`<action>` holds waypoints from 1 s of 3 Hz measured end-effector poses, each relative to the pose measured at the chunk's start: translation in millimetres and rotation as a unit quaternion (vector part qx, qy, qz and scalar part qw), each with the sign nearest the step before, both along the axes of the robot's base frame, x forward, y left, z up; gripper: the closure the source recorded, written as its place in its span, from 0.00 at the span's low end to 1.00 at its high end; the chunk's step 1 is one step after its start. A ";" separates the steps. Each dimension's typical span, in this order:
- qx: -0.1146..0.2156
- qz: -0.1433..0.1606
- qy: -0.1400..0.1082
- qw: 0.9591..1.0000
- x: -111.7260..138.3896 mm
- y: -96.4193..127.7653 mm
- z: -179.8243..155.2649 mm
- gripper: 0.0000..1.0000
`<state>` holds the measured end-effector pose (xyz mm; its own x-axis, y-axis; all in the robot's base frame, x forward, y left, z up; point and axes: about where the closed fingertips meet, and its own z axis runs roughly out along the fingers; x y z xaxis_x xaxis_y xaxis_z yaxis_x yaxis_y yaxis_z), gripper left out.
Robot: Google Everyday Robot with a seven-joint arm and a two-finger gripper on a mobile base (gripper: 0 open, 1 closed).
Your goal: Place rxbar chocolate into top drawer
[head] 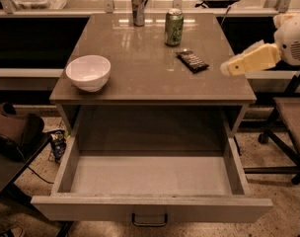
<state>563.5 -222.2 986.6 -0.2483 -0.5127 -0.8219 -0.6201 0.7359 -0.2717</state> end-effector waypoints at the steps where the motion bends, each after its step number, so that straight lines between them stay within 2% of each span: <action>1: 0.006 -0.026 -0.041 0.999 15.5 -6.7 18.6 0.00; 2: 0.008 -0.022 -0.032 0.999 20.9 1.0 14.9 0.00; 3: 0.018 -0.037 -0.014 0.999 57.6 3.0 -3.9 0.00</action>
Offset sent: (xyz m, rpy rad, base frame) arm 0.0286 0.0069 0.0071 0.0258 -0.0357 -0.0397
